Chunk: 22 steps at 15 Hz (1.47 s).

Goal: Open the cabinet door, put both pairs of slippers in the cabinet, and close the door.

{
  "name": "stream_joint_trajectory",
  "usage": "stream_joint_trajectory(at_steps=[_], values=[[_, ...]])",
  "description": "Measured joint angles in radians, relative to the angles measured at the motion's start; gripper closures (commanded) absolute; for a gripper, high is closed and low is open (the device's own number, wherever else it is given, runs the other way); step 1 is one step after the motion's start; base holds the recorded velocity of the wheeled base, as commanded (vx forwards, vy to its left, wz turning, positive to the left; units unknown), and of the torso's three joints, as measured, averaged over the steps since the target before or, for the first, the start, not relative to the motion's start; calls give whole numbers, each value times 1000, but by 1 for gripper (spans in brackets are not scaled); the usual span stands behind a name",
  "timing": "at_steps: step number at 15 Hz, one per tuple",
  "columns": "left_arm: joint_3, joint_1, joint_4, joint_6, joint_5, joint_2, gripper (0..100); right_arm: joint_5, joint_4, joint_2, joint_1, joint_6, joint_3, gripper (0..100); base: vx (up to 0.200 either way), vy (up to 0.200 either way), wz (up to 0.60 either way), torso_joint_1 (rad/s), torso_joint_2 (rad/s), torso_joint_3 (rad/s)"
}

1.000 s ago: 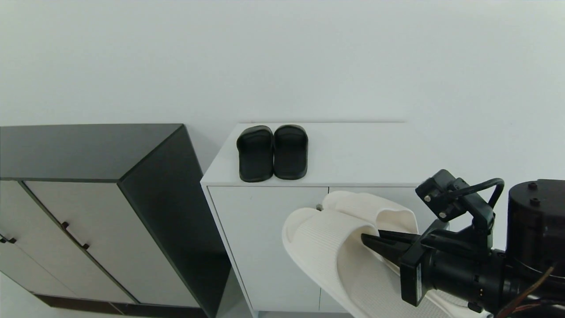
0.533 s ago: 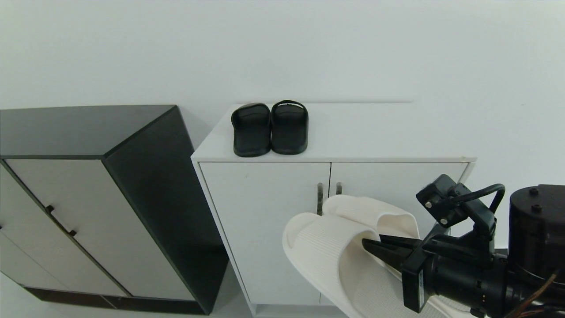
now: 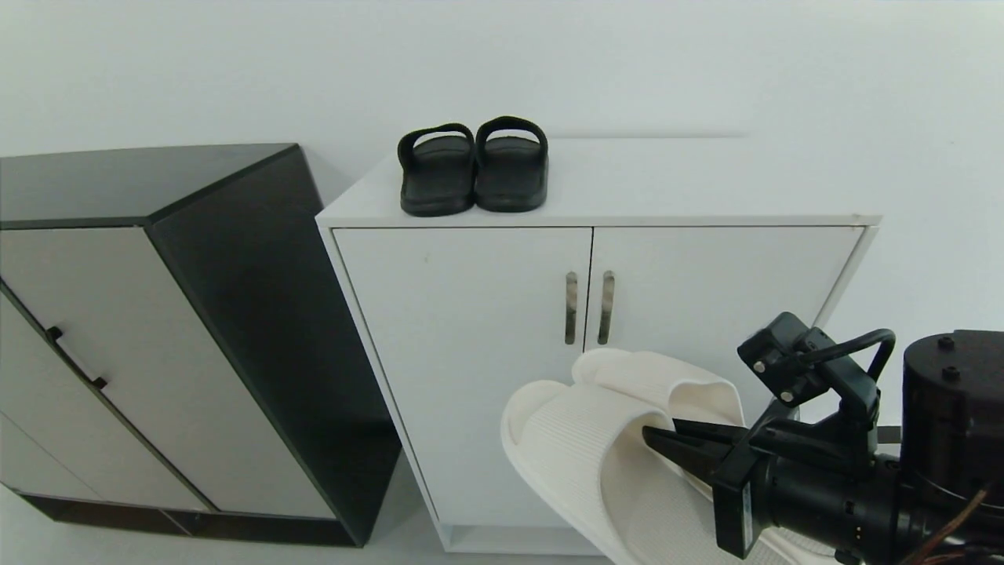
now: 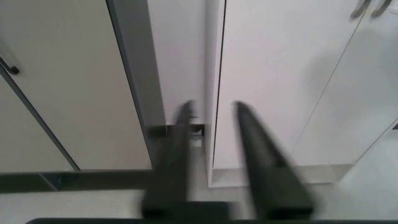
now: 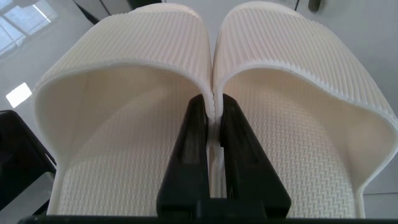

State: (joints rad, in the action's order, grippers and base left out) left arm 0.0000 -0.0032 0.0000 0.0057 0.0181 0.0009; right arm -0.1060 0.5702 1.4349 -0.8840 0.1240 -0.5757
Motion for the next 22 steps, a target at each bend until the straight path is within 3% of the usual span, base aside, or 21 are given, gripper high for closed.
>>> stream_joint_trajectory(at_steps=[10,15,16,17,19,22], values=[[0,0,0,0,0,0,0,0,0,0,-5,0,11,100,0,0,0,-78,446,365],[-10,0,1,-2,-7,2,0,-1,1,-1,-7,0,23,100,0,0,0,-2,90,84],[-40,0,0,-19,-8,8,0,-1,2,-1,-7,1,23,100,0,0,0,0,0,0],[-100,-1,-1,-58,-5,29,0,-1,1,-1,-7,1,27,100,0,0,0,0,0,0],[-201,-1,-4,-91,33,115,0,-2,20,-2,-7,0,32,100,0,0,0,0,0,0],[-293,-3,-83,-93,234,328,0,0,72,-3,-7,-29,54,100,0,0,0,0,0,0]])
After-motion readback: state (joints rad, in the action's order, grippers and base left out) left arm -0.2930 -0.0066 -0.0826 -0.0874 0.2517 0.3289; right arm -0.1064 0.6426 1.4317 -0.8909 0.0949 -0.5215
